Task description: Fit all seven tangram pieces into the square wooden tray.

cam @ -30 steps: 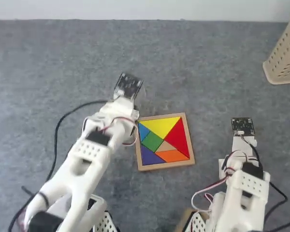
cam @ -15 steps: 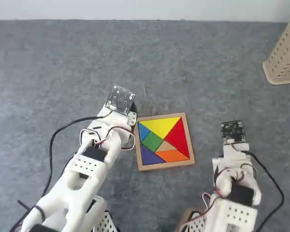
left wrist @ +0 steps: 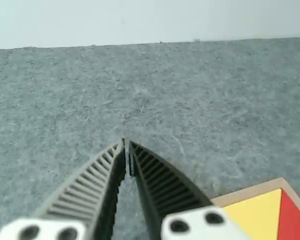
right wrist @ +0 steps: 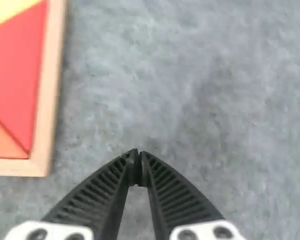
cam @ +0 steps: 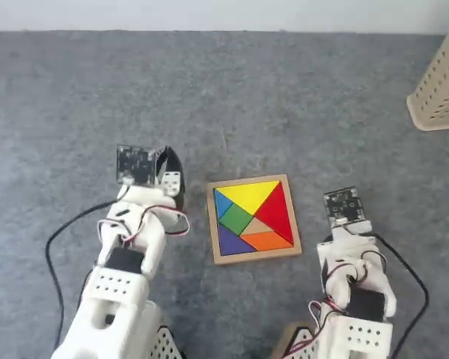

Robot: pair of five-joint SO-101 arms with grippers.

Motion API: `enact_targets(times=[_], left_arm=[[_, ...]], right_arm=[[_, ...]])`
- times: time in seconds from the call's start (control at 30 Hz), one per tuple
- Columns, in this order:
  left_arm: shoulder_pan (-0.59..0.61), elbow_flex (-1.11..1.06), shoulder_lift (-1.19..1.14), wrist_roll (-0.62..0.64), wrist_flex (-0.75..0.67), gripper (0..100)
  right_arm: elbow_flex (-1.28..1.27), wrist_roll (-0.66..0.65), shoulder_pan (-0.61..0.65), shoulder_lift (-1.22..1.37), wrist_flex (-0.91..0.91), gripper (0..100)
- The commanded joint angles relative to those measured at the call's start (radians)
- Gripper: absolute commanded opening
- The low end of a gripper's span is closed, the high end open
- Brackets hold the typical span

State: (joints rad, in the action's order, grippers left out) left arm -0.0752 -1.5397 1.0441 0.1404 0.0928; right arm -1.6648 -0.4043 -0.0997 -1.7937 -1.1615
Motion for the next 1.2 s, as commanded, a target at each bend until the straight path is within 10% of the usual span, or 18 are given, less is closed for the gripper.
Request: enact_targets(times=[0.0, 0.2, 0.53, 1.17], left_arm=[[0.009, -0.059, 0.123, 0.012, 0.003, 1], [0.018, -0.153, 0.296, 0.012, 0.109, 1], [0.259, -0.153, 0.451, 0.012, 0.700, 1], [0.407, -0.148, 0.770, 0.014, 1.172, 1]], right_arm=[[-0.018, -0.014, 0.036, -0.022, -0.007, 0.9], [-0.018, -0.014, 0.035, -0.021, -0.096, 0.8], [-0.018, -0.014, 0.039, -0.021, -0.154, 0.8], [-0.018, -0.014, 0.039, -0.021, -0.154, 0.8]])
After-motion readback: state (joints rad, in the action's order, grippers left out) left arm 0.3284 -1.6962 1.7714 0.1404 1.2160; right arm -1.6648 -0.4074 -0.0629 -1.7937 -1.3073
